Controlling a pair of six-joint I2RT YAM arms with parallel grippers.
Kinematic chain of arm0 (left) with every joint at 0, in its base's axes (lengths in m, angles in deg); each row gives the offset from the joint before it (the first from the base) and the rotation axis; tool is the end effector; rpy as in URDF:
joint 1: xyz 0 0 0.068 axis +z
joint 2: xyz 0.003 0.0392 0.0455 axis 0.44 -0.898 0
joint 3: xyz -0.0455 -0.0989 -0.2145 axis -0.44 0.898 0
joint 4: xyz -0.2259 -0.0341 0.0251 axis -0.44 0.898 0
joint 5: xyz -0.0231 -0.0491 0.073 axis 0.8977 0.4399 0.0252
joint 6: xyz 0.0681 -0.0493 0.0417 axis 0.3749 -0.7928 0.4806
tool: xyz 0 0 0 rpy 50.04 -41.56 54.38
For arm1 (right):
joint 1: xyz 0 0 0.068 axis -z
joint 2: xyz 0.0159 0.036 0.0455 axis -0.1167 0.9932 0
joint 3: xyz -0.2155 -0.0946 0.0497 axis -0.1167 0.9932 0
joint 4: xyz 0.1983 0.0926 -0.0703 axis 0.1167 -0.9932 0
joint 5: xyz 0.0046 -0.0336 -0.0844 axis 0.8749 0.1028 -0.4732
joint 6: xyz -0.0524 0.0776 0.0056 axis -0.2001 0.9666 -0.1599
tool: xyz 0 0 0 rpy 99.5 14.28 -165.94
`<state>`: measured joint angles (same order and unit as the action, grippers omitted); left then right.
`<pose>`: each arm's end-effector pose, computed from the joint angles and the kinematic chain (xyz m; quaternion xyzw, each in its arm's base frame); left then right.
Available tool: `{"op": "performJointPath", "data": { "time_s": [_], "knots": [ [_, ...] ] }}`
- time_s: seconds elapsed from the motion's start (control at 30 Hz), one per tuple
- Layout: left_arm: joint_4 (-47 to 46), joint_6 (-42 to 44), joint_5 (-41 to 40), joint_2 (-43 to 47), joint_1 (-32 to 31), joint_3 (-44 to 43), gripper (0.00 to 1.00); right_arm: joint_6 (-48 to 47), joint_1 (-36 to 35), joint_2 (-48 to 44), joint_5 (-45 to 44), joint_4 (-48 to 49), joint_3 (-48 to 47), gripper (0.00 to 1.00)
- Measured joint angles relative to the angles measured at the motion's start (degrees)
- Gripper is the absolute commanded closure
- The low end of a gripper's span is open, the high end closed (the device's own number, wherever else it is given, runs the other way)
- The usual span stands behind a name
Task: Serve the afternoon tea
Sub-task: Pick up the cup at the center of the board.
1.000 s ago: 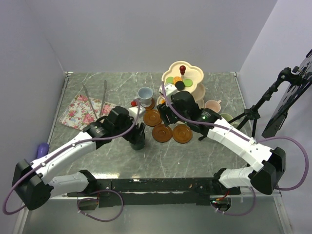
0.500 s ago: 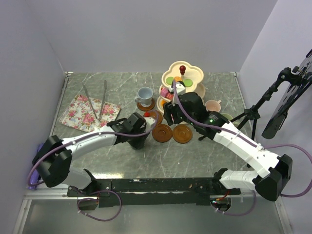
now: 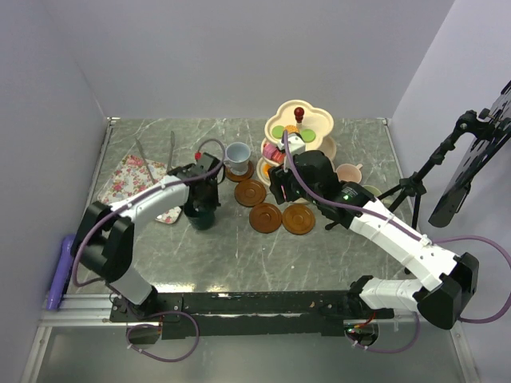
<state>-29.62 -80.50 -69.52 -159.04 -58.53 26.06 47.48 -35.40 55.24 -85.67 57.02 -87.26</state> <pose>0.2647 -0.1538 0.1577 -0.0209 0.9718 -0.0621 0.2265 0.2168 0.1837 0.3001 -0.2529 0.8238 0.1569 0.4825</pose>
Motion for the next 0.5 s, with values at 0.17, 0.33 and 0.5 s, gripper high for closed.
{"op": "performJointPath", "data": {
  "time_s": [0.17,0.33,0.5],
  "knots": [
    [0.70,-7.74,0.28,-5.42,4.26,-5.88,0.51,-0.83,0.02,0.66,-0.07,0.02,0.00,0.33],
    [0.63,-10.14,1.62,-7.48,6.56,-7.28,0.35,-1.64,0.11,1.88,-0.13,0.04,-0.02,0.33],
    [0.13,-6.27,4.09,-7.15,6.73,-7.34,0.28,-1.88,0.39,1.95,-0.28,0.37,-0.02,0.33]
  ]
}}
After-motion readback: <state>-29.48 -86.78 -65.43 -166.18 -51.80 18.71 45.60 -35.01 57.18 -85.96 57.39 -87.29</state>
